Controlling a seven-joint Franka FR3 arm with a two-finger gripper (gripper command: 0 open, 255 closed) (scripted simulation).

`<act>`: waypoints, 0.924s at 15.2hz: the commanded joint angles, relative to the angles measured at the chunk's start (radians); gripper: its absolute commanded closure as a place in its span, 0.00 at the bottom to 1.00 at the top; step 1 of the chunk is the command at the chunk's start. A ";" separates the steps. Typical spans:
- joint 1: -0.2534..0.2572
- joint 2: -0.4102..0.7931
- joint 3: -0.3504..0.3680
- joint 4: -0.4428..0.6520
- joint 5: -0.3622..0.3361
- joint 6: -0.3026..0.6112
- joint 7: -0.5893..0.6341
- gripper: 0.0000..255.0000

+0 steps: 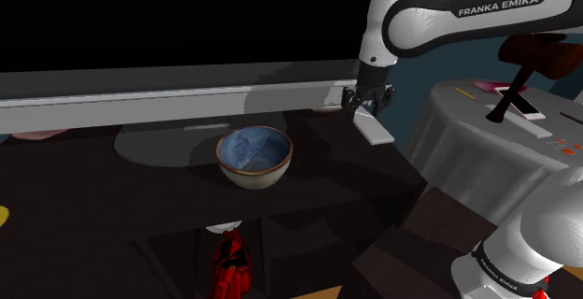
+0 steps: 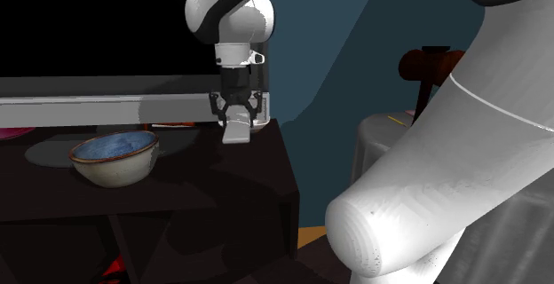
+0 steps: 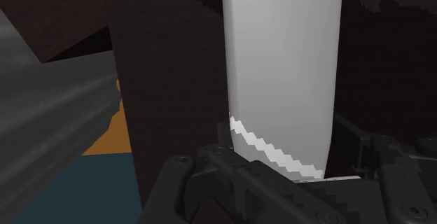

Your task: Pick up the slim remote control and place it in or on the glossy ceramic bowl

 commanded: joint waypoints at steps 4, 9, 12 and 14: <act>-0.002 -0.006 -0.005 0.064 -0.002 -0.070 -0.001 1.00; -0.004 -0.008 -0.009 0.130 -0.004 -0.137 -0.001 1.00; 0.010 0.032 0.026 0.174 -0.001 -0.141 0.048 1.00; 0.023 0.076 0.060 0.218 -0.002 -0.139 0.098 1.00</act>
